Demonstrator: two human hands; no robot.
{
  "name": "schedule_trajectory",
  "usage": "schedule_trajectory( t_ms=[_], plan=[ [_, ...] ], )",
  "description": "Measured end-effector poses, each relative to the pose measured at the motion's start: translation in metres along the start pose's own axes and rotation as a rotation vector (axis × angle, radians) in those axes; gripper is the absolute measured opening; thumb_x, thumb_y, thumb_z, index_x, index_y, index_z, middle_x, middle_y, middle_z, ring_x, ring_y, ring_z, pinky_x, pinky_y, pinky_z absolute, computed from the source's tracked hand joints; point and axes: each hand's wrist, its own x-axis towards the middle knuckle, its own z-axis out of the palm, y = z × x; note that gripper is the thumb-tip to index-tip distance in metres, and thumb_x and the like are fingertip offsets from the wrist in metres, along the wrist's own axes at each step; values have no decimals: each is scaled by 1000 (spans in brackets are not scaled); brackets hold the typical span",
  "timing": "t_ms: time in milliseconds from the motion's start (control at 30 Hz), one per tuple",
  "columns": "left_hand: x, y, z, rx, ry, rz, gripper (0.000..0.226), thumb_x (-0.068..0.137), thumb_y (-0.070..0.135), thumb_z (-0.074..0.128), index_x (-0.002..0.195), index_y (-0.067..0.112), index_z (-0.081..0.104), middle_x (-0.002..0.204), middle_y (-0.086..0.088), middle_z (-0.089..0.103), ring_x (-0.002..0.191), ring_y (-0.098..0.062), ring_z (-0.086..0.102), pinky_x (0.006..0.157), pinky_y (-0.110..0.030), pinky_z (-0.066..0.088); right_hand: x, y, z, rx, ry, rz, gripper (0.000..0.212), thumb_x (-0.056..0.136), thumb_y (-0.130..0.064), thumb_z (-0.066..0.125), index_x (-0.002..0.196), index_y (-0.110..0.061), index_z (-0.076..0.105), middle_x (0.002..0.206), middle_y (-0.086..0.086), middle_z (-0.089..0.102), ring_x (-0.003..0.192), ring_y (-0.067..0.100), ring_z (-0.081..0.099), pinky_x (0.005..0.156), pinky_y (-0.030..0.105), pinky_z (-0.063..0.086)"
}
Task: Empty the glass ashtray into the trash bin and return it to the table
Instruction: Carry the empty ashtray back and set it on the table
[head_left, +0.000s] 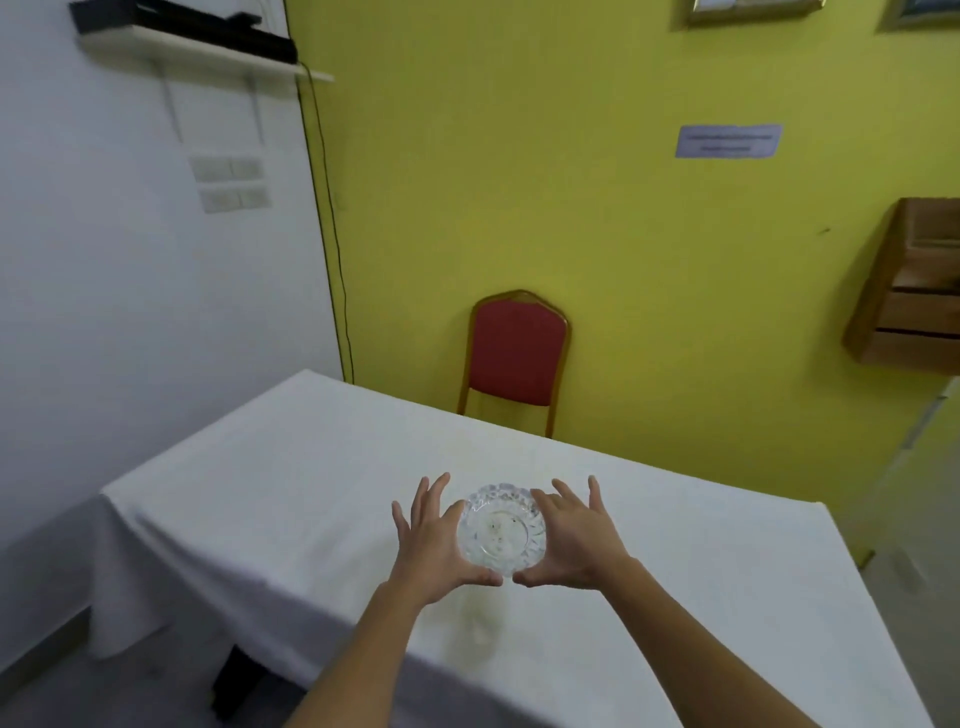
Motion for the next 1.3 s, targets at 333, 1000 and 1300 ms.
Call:
schedule_trajectory(
  t_ms=[333, 1000, 1300],
  plan=[
    [79, -80, 18, -10, -108, -48, 106, 53, 77, 71, 142, 29, 38, 162, 0, -11, 149, -28, -19, 118, -58, -9, 102, -25, 51, 49, -84, 11, 113, 62, -80, 54, 150, -18, 18, 155, 1, 34, 150, 23, 11, 117, 58, -12],
    [213, -94, 63, 61, -342, 214, 110, 57, 69, 76, 148, 24, 33, 162, -3, -8, 149, -29, -16, 116, -59, -9, 157, 0, 104, 202, -123, 405, 114, 67, -73, 62, 151, -14, 14, 158, 1, 29, 150, 19, 10, 118, 56, -9],
    [224, -105, 67, 48, -396, 296, 107, 58, 69, 75, 147, 24, 34, 162, -4, -9, 149, -29, -17, 117, -60, -11, 160, -8, 106, 225, -201, 488, 119, 67, -73, 63, 152, -12, 8, 160, 3, 23, 150, 20, 8, 119, 57, -5]
  ],
)
